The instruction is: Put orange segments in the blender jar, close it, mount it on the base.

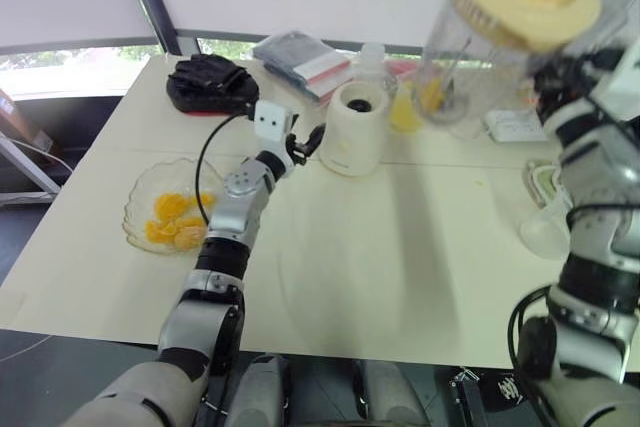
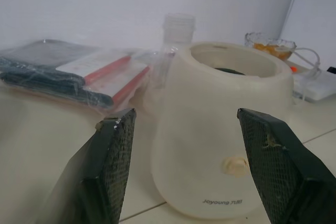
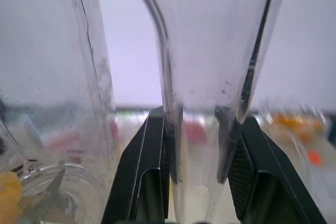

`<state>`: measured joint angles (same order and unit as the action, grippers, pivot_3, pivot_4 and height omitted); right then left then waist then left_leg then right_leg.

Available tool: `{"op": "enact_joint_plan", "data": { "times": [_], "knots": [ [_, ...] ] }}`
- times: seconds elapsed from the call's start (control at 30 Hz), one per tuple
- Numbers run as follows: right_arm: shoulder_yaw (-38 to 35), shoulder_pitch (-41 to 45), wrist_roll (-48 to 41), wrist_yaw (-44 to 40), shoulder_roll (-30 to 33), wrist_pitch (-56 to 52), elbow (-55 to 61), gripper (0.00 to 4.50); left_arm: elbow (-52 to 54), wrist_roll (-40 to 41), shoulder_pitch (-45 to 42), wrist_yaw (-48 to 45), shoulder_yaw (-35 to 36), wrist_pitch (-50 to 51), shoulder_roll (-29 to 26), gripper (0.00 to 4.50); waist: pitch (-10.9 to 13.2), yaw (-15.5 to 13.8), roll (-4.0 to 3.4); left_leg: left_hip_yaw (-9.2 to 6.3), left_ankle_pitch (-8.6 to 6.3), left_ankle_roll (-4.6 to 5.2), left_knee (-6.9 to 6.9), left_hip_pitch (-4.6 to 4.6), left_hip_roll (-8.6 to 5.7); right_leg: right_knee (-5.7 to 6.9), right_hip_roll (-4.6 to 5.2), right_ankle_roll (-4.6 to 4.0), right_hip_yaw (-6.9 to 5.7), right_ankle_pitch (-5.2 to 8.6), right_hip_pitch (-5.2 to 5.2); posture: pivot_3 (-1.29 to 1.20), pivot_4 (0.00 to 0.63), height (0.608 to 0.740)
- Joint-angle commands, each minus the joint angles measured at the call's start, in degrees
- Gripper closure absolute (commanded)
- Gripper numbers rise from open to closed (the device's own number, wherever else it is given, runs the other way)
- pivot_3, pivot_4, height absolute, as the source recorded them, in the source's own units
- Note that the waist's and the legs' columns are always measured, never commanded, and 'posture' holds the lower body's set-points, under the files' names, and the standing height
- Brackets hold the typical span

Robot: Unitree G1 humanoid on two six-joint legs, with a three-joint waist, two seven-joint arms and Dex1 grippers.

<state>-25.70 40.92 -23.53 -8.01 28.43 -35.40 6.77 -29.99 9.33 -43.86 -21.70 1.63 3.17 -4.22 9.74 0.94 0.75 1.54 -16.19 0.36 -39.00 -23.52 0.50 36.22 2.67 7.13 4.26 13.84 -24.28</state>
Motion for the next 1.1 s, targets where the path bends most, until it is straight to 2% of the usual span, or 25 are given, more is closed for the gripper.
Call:
{"op": "enact_joint_plan", "data": {
  "times": [0.03,0.13,0.3,0.4,0.5,0.73,0.87,0.97,1.1],
  "knots": [
    [0.9,9.1,-1.4,-0.2,0.9,1.1,-4.0,3.52,4.6,-0.5,1.2,1.4,-0.4,-0.7,0.5,1.3,0.0,0.0,0.0,0.0,0.0,0.0,0.0,0.0,0.01,-0.01,0.0,0.0,0.0,0.0,0.0,0.0,0.15,0.74],
    [3.8,15.7,-0.1,-1.7,-0.2,3.1,-11.1,3.52,7.2,-0.6,3.2,3.2,-0.3,-0.5,1.1,1.3,0.0,0.1,-0.01,0.01,0.0,0.0,0.04,0.0,0.04,-0.01,0.01,0.0,0.0,0.0,-0.01,0.0,0.15,0.74],
    [7.5,21.8,2.1,-4.6,-1.8,8.8,-22.8,3.52,11.4,-2.3,6.3,9.1,0.6,-1.5,1.7,1.3,0.0,0.1,-0.01,0.03,0.0,0.0,0.07,-0.01,0.13,-0.01,0.02,0.0,-0.01,0.0,-0.04,0.0,0.15,0.74],
    [9.7,25.1,4.6,-6.5,-3.6,14.7,-34.4,3.52,13.4,-6.8,8.0,15.9,2.2,-5.7,-0.7,1.3,0.0,0.2,0.0,0.05,0.0,0.0,0.07,-0.02,0.16,-0.02,0.07,0.0,0.0,-0.01,-0.05,0.0,0.15,0.74],
    [10.4,27.3,5.6,-8.2,-4.7,19.0,-42.5,3.52,15.3,-7.3,9.0,19.2,4.7,-4.8,-3.3,1.3,0.0,0.1,-0.01,0.05,0.0,0.0,0.08,-0.02,0.17,-0.01,0.08,0.0,-0.01,-0.01,-0.06,0.0,0.15,0.74],
    [11.1,30.4,7.1,-10.9,-6.5,26.0,-55.1,3.52,27.1,-5.7,16.3,15.8,7.8,-0.2,-10.9,1.3,0.0,0.2,-0.04,0.13,0.03,-0.07,0.38,-0.02,0.2,-0.01,0.17,0.0,-0.02,-0.01,-0.22,0.0,0.15,0.74],
    [11.0,31.8,7.6,-11.4,-6.9,28.5,-59.3,3.52,35.0,-1.2,19.9,10.0,8.2,4.7,-13.8,1.3,0.0,0.1,-0.04,0.13,0.17,-0.32,0.63,-0.03,0.18,-0.05,0.24,-0.01,-0.05,-0.02,-0.25,0.0,0.15,0.74],
    [11.1,32.7,7.9,-11.9,-7.1,30.0,-62.2,3.52,41.4,5.6,22.1,4.1,8.2,11.3,-15.8,1.3,0.0,0.2,-0.04,0.12,0.27,-0.5,0.83,-0.03,0.13,-0.09,0.31,-0.02,-0.08,-0.02,-0.28,0.0,0.15,0.74],
    [11.0,33.9,8.5,-12.1,-7.1,31.8,-65.7,3.52,52.2,21.8,27.6,-7.3,7.3,27.3,-20.9,1.3,0.0,0.9,-0.05,0.1,0.27,-0.51,0.9,-0.02,0.14,-0.1,0.31,-0.03,-0.09,-0.02,-0.31,0.0,0.15,0.74]
  ]
}}
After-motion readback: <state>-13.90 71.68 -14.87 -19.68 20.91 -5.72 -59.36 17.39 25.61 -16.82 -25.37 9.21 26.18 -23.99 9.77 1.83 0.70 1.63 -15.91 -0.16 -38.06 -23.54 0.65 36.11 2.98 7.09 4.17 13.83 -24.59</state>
